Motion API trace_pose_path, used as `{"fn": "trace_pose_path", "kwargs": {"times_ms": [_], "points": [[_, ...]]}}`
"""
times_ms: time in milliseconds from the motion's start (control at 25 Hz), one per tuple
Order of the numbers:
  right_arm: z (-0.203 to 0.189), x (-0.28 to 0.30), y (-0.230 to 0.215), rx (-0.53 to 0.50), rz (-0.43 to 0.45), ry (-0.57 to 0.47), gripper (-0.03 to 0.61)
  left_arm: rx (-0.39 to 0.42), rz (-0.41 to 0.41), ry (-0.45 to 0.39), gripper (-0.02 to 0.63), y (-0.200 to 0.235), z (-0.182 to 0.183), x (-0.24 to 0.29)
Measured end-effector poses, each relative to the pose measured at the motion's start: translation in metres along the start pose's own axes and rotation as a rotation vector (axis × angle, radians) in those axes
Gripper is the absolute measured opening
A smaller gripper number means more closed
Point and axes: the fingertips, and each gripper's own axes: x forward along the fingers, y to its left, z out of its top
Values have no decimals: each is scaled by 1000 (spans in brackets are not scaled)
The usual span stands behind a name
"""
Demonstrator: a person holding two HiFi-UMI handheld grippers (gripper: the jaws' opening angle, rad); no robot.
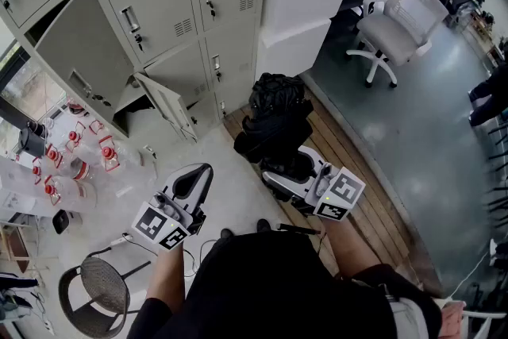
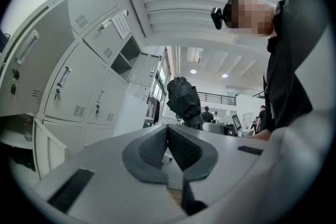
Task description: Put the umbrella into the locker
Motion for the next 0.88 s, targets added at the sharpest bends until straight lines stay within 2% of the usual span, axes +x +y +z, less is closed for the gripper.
{"fn": "trace_pose_path", "kwargs": {"times_ms": [360,680,880], "points": [[-4,-9,2,16,-20,10,261,7,3,35,15,-14,-10,2],[-18,-20,-10,88,-64,17,261,6,-7,62,15,-18,-14,-4],[-12,-36,-17,63,-63,6,261,27,3,69,15,-25,-10,0]]}}
